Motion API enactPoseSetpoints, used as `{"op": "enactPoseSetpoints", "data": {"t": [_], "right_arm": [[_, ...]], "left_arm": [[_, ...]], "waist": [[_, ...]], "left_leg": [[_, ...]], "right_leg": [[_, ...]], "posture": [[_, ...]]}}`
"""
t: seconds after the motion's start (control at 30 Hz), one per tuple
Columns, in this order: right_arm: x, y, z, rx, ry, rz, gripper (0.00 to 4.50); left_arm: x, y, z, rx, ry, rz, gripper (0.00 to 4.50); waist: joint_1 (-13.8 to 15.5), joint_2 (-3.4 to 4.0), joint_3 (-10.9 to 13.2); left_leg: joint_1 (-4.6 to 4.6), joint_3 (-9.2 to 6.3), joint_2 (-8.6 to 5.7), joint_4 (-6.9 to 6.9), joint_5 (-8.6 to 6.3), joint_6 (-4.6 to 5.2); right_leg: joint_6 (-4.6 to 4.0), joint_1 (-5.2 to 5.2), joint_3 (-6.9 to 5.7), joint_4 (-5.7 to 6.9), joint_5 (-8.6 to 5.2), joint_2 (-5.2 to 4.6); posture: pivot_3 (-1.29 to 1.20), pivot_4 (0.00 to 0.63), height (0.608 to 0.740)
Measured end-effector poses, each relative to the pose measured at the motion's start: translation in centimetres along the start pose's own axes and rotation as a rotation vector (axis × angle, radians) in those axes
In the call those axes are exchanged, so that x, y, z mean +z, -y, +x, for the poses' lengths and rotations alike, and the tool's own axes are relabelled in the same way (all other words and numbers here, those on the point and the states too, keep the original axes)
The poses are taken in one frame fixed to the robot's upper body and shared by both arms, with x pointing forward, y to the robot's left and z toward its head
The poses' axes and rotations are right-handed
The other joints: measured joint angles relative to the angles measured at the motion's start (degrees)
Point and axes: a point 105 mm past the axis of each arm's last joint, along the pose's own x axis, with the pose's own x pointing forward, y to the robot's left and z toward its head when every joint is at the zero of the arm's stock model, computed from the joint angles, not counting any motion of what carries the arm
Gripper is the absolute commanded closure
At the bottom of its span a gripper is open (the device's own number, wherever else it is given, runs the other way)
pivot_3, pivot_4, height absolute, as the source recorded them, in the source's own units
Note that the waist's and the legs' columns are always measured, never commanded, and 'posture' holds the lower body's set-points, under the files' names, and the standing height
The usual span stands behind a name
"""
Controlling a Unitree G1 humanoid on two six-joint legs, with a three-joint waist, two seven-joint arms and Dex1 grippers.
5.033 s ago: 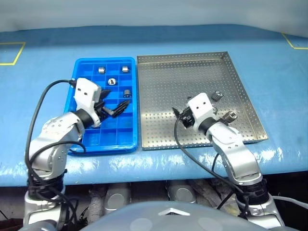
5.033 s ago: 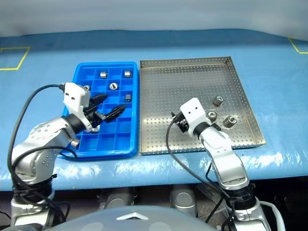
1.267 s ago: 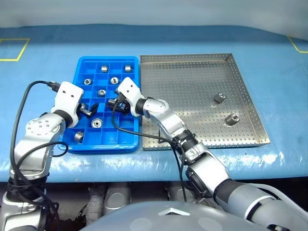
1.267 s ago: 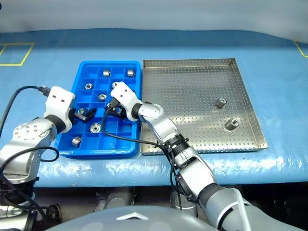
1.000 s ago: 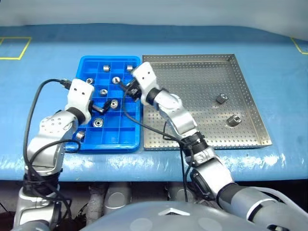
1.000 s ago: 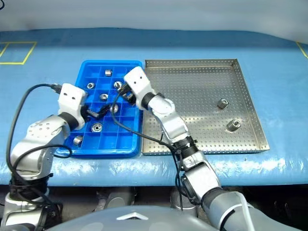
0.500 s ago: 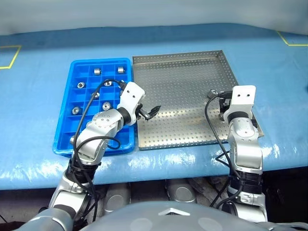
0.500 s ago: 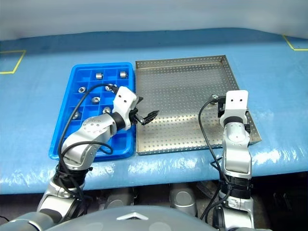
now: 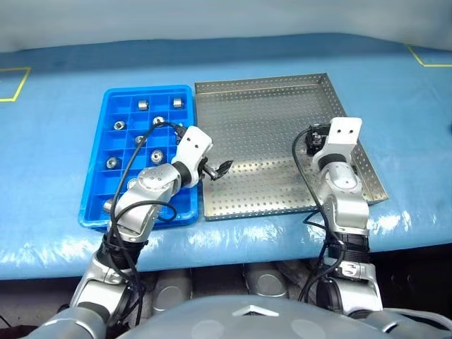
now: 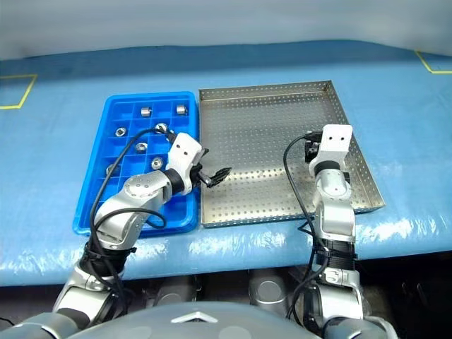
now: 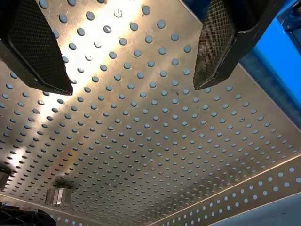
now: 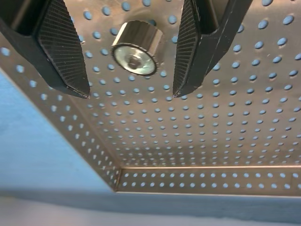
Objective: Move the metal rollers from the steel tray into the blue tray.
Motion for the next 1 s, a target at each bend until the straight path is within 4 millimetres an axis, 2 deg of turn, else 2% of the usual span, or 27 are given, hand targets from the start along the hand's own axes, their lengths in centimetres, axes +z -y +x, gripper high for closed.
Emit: {"op": "enactPoseSetpoints", "data": {"t": [0.17, 0.27, 0.47, 0.77, 0.9, 1.0], "right_arm": [[-2.3, -0.3, 1.0, 0.009, -0.067, -0.002, 1.56], [-3.2, -0.2, 1.3, 0.009, -0.089, 0.006, 2.11], [-3.1, -0.4, 1.5, 0.011, -0.074, 0.015, 4.0], [-2.4, -0.7, 1.1, 0.031, -0.048, -0.019, 4.0], [-0.3, -1.6, -0.5, 0.081, 0.01, -0.104, 4.0], [1.6, -0.9, -1.8, 0.079, 0.038, -0.182, 4.0]], "left_arm": [[0.2, 0.0, -0.1, 0.006, 0.007, 0.006, 0.0], [0.2, -0.1, -0.3, 0.015, 0.009, 0.011, 0.0], [0.1, -0.4, -0.5, 0.035, 0.004, 0.017, 0.0], [0.1, -0.4, -0.5, 0.034, 0.004, 0.017, 0.0], [0.1, -0.3, -0.5, 0.031, 0.004, 0.021, 0.0], [0.1, -0.2, -0.5, 0.027, 0.003, 0.021, 0.0]], "waist": [[0.71, 0.0, 0.0], [0.97, 0.01, 0.0], [1.42, 0.01, 0.0], [1.47, 0.01, -0.01], [1.58, 0.06, -0.03], [1.88, 0.07, -0.04]], "left_leg": [[0.01, 0.04, 0.0, 0.0, 0.0, 0.0], [0.02, 0.05, 0.0, -0.01, 0.0, 0.0], [0.02, 0.06, 0.0, 0.0, 0.0, 0.0], [0.0, 0.06, 0.0, -0.02, 0.0, 0.0], [-0.07, 0.07, -0.01, -0.02, 0.0, 0.0], [-0.06, 0.07, -0.01, 0.0, 0.0, 0.0]], "right_leg": [[-0.15, 0.0, 0.04, 0.0, 0.09, 0.0], [-0.15, 0.0, 0.04, -0.01, 0.1, 0.01], [-0.11, 0.0, 0.06, -0.01, 0.09, 0.0], [-0.08, -0.03, 0.06, -0.01, 0.06, 0.0], [-0.02, -0.1, 0.08, -0.01, 0.03, -0.01], [0.08, -0.07, 0.07, -0.02, -0.03, -0.02]], "posture": [[-0.02, 0.15, 0.74], [-0.02, 0.15, 0.74], [-0.02, 0.15, 0.74], [-0.02, 0.15, 0.74], [-0.04, 0.15, 0.74], [-0.05, 0.15, 0.74]]}}
